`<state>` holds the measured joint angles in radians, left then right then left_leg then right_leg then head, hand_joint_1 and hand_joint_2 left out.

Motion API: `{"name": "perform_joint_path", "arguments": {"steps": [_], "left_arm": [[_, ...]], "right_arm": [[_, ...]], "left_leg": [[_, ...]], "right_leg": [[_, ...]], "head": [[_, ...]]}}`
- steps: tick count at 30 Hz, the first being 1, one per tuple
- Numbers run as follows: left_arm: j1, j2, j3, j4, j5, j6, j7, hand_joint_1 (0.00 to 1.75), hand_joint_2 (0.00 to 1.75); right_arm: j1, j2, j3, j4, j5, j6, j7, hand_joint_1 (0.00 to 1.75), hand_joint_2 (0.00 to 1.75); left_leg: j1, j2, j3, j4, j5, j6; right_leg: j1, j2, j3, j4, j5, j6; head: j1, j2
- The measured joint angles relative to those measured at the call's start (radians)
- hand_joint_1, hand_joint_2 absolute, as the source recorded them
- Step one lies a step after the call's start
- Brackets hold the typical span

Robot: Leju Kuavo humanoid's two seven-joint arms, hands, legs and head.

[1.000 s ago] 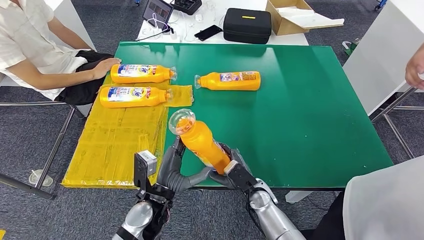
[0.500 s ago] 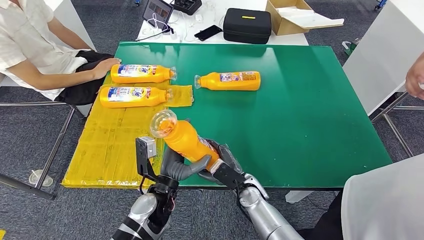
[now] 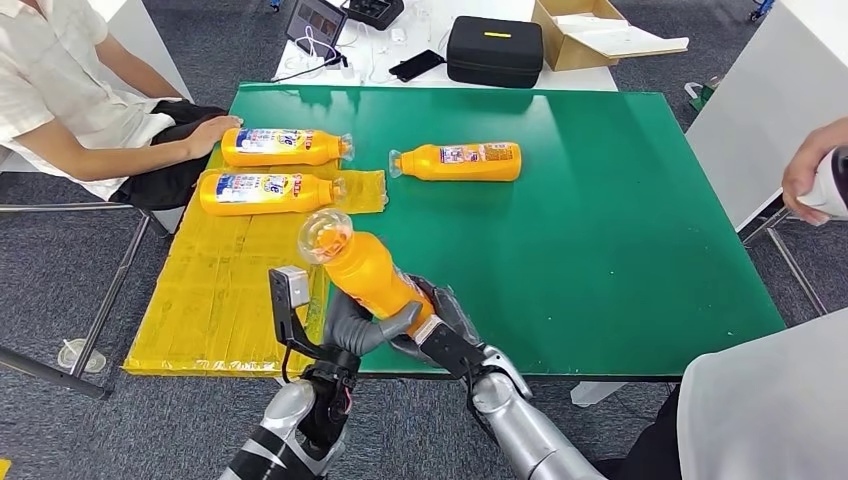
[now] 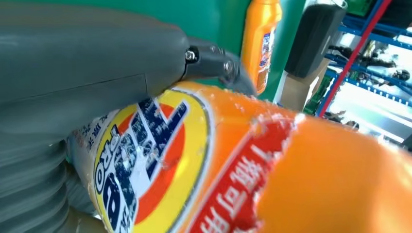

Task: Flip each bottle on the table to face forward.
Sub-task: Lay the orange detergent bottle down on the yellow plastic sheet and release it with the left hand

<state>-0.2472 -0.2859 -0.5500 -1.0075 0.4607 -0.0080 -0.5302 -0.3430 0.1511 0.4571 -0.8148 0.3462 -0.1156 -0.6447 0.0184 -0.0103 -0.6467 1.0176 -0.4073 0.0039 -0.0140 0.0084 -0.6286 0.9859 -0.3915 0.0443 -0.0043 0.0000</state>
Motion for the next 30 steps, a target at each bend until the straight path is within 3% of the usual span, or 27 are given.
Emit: {"name": "perform_joint_path", "arguments": {"steps": [1,5,8,15,17,20,22,26,30], "left_arm": [[0.003,0.000,0.002,-0.006,0.011,-0.009,-0.004,1.75,1.75],[0.026,0.008,0.011,-0.044,0.036,-0.034,-0.015,1.75,1.75],[0.050,0.019,0.015,-0.080,0.040,-0.040,-0.020,1.75,1.75],[0.072,0.037,0.017,-0.147,0.012,-0.008,-0.039,1.75,1.75],[0.073,0.044,0.017,-0.167,-0.069,0.056,-0.058,1.75,1.75],[0.081,0.058,0.024,-0.190,-0.186,0.145,-0.070,1.75,1.75],[0.088,0.068,0.033,-0.201,-0.221,0.164,-0.073,1.75,1.75],[0.098,0.082,0.042,-0.217,-0.264,0.191,-0.069,1.75,1.75],[0.122,0.102,0.059,-0.235,-0.389,0.259,-0.053,1.75,1.75]], "right_arm": [[-0.002,0.002,0.002,0.004,-0.004,0.000,-0.004,1.30,1.75],[-0.007,0.008,0.016,0.019,-0.016,0.000,-0.023,0.29,1.75],[-0.005,0.013,0.026,0.028,-0.022,-0.001,-0.033,0.02,1.75],[0.012,0.029,0.031,0.056,-0.043,-0.054,-0.038,0.00,1.75],[0.023,0.037,0.030,0.063,-0.012,-0.159,-0.043,0.00,1.75],[0.039,0.040,0.030,0.066,0.067,-0.408,-0.052,0.00,1.75],[0.045,0.036,0.029,0.066,0.087,-0.496,-0.053,0.00,1.75],[0.065,0.034,0.011,0.053,0.146,-0.535,-0.053,0.00,1.75],[0.142,0.044,-0.110,-0.080,0.249,-0.575,-0.054,0.00,1.75]], "left_leg": [[0.000,0.000,0.000,0.000,0.000,0.000],[0.000,0.000,0.000,0.000,0.000,0.000],[0.000,0.000,0.000,0.000,0.000,0.000],[0.000,0.000,0.000,0.000,0.000,0.000],[0.000,0.000,0.000,0.000,0.000,0.000],[0.000,0.000,0.000,0.000,0.000,0.000],[0.000,0.000,0.000,0.000,0.000,0.000],[0.000,0.000,0.000,0.000,0.000,0.000],[0.000,0.000,-0.001,0.000,0.000,0.000]], "right_leg": [[0.000,0.000,0.000,0.000,0.000,0.000],[0.000,0.000,0.000,0.000,0.000,0.000],[0.000,0.000,-0.001,0.000,0.000,0.000],[0.000,0.000,-0.001,0.000,0.000,0.000],[0.000,0.000,-0.001,0.000,0.000,0.000],[0.000,0.000,-0.001,0.000,0.000,0.000],[0.000,0.000,-0.001,0.000,0.000,0.000],[0.000,0.000,-0.001,0.000,0.000,0.000],[0.000,0.000,-0.001,0.000,0.000,0.000]], "head": [[0.000,0.000],[0.000,0.000],[0.000,0.000],[0.000,0.000],[0.000,0.000],[0.000,0.000],[0.000,0.000],[0.000,0.000],[0.000,0.000]]}}
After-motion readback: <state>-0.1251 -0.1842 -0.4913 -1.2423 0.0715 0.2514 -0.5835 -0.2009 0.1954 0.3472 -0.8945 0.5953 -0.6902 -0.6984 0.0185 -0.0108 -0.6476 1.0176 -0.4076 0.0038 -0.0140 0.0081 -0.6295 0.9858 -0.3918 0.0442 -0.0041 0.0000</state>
